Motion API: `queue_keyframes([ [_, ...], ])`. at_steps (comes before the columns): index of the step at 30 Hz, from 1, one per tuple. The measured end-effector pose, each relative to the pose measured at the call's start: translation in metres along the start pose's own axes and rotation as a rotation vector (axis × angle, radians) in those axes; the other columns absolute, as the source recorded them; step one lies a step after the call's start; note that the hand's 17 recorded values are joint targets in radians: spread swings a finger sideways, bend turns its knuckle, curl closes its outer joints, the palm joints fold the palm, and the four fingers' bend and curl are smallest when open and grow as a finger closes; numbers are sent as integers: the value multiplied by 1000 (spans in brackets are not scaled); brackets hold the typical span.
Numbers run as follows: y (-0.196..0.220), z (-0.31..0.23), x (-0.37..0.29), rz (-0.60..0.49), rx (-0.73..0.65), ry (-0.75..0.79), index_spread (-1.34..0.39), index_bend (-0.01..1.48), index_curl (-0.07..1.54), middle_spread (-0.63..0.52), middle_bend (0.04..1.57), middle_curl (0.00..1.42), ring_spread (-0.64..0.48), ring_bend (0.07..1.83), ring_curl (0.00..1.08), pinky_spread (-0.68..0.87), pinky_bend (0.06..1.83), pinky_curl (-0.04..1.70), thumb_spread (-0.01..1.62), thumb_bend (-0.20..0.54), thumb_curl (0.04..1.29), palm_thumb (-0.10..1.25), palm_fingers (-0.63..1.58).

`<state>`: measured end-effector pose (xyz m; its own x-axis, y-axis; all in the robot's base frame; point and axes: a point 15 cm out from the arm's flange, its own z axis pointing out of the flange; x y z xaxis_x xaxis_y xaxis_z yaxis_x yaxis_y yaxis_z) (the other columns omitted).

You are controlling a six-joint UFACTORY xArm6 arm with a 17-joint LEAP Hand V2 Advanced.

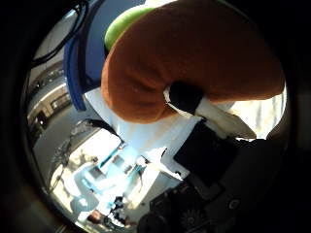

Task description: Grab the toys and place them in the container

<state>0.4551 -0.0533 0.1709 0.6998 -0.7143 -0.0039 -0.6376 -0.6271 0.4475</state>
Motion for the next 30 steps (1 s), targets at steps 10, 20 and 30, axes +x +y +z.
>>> queue_keyframes([
  [10,51,-24,-19,36,-54,-60,-597,242,500,-200,1009,841,-16,1242,705,323,1054,589,1050,31,506,999,1105],
  [20,123,-92,-55,85,-46,-53,-836,408,775,-218,1164,991,-87,1384,798,245,1318,837,1121,-6,632,1016,919],
  [30,121,-217,-106,36,216,72,-957,460,1039,-217,1260,1047,-104,1477,829,197,1408,945,1139,-13,705,989,815],
])
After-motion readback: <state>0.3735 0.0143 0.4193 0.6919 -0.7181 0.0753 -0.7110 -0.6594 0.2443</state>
